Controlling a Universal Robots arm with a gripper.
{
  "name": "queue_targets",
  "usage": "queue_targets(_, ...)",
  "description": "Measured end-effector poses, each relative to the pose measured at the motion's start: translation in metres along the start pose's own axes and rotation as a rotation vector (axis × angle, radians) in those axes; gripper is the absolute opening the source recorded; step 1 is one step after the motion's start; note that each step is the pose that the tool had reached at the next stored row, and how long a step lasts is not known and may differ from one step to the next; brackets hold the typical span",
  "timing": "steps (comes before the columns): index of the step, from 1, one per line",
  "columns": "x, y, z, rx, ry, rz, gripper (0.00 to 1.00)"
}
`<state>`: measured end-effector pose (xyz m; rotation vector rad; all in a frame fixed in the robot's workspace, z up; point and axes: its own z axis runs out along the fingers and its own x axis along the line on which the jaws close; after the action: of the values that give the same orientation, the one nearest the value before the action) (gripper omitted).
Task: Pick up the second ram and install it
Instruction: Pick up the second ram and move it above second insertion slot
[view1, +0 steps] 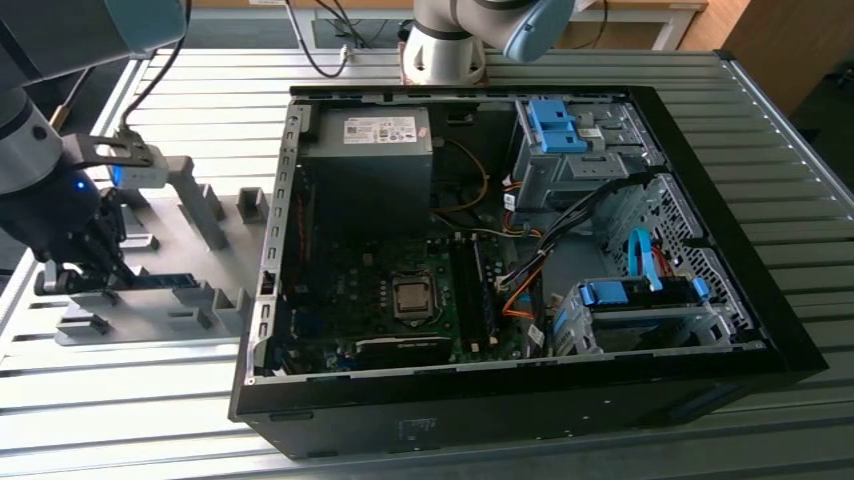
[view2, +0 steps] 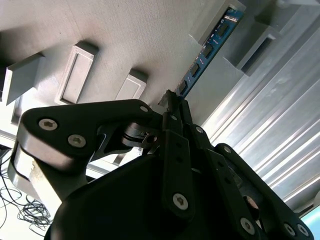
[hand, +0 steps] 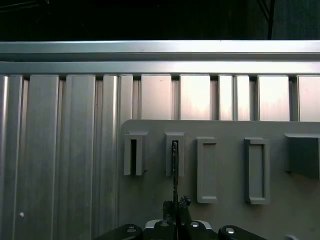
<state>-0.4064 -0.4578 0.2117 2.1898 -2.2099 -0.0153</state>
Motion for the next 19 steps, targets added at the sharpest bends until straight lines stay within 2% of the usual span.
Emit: queue_targets(19, 0.0001, 0.0002, -0.0061, 0.0000, 0.0008, 0.000, 0.14)
